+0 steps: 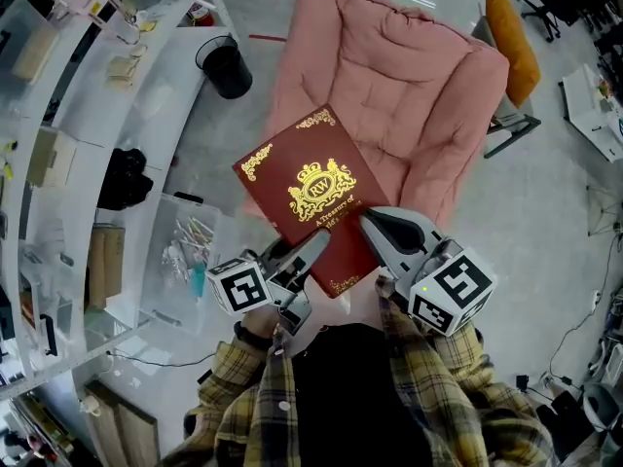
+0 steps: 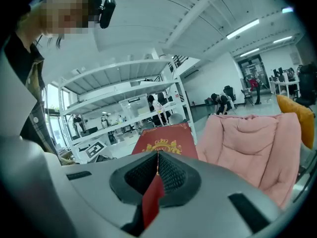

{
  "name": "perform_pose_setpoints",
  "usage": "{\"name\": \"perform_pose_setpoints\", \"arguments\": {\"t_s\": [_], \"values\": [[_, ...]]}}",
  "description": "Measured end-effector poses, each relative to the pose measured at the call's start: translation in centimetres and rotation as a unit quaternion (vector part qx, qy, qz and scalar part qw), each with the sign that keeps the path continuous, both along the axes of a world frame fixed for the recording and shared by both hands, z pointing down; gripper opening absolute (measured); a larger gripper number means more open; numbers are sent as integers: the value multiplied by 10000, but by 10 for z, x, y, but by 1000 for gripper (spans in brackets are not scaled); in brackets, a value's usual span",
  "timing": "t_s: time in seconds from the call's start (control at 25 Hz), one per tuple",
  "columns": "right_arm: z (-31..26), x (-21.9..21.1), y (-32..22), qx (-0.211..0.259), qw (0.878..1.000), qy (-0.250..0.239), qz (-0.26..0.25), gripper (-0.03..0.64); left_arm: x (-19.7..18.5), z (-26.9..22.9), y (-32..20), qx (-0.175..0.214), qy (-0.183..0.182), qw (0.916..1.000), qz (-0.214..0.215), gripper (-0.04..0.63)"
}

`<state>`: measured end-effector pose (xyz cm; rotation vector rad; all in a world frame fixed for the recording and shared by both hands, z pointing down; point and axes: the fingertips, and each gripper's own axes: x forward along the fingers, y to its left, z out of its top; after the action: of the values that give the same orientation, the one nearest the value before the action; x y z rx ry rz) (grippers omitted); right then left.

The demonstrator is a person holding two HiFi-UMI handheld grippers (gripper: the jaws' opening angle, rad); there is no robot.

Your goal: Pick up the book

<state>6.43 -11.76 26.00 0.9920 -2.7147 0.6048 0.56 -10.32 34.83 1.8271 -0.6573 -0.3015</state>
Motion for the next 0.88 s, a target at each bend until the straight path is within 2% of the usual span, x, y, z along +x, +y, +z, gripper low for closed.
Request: {"name": "perform_pose_setpoints", "arguments": {"t_s": [0.24,0.4,0.88], "values": [[-36,-6,12,391,9991,-170,-73,18,-1,-44,13,638,-178,9978,-73,238],[-50,-10,17,487,9984,-298,-41,18,-6,-65,23,908,-292,9954,-54,239],[-56,-31,20,645,9972,-354,101,18,-27,-71,34,986,-241,9948,39,238]]}}
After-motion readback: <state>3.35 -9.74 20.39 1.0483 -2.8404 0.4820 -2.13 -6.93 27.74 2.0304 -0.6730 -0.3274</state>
